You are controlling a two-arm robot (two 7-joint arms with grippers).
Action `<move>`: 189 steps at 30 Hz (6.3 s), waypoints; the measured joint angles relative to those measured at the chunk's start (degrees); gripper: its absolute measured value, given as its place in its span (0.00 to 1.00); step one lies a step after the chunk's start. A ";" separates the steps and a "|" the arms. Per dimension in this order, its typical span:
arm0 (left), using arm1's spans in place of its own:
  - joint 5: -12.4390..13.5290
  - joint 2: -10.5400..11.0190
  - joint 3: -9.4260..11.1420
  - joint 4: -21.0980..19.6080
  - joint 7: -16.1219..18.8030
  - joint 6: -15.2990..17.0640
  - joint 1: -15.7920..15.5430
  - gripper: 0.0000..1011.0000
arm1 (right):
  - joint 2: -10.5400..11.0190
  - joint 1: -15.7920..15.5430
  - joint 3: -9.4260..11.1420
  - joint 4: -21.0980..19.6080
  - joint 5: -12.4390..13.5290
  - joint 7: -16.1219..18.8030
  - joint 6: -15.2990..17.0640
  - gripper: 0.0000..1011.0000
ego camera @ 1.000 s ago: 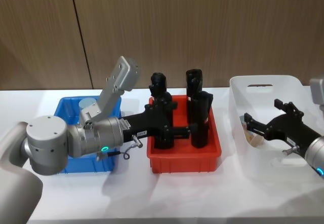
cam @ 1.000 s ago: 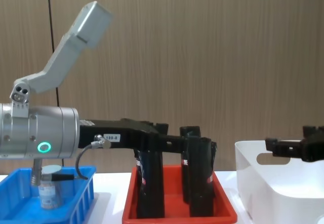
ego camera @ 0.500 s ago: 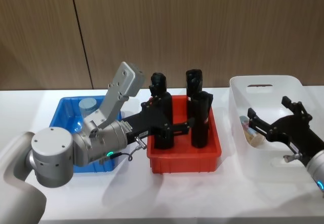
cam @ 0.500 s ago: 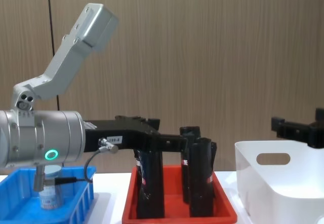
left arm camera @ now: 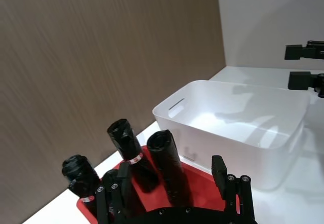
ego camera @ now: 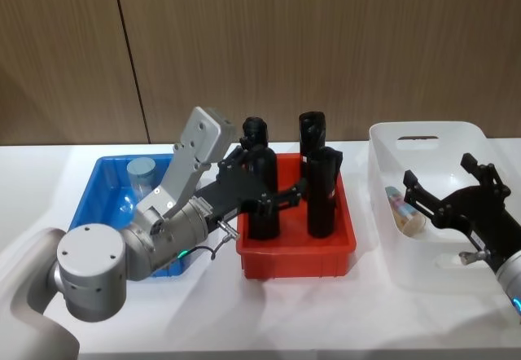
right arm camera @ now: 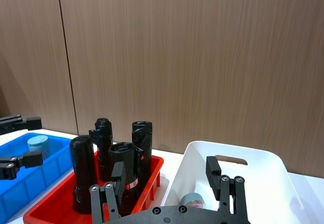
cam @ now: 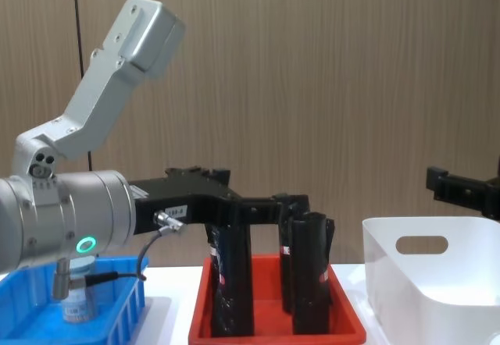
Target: Pick the cotton swabs from the blue box and place them into the white box.
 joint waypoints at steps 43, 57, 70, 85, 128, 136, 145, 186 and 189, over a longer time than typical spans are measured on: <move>3.87 0.71 1.97 -9.11 22.08 -5.36 7.05 0.99 | 0.02 -0.01 -0.04 -0.02 -0.03 0.02 0.00 0.99; 3.86 0.71 1.93 -9.11 22.09 -5.36 7.02 0.99 | 0.11 0.09 0.08 0.11 -0.07 1.04 -0.03 0.99; 3.83 0.71 1.92 -9.06 22.08 -5.30 7.02 0.99 | 0.49 1.85 0.25 0.97 -0.26 6.54 2.68 0.99; 3.83 0.71 1.93 -9.06 22.08 -5.30 7.02 0.99 | -0.56 7.61 -0.01 5.43 -1.70 14.31 8.42 0.99; 3.84 0.71 1.93 -9.06 22.08 -5.31 7.02 0.99 | -6.26 26.14 -3.32 26.83 -14.02 28.22 15.73 0.99; 3.84 0.71 1.93 -9.06 22.08 -5.31 7.02 0.99 | -7.62 28.67 -4.38 30.06 -15.93 28.96 15.94 0.99; 3.84 0.71 1.93 -9.06 22.08 -5.31 7.02 0.99 | -8.98 31.05 -5.39 33.26 -17.29 29.19 16.23 0.99; 3.84 0.71 1.93 -9.06 22.08 -5.31 7.02 0.99 | -11.93 37.50 -6.54 43.99 -18.56 27.27 13.98 0.99; 3.84 0.71 1.93 -9.06 22.08 -5.31 7.02 0.99 | -12.14 37.96 -6.67 44.98 -18.58 27.35 13.69 0.99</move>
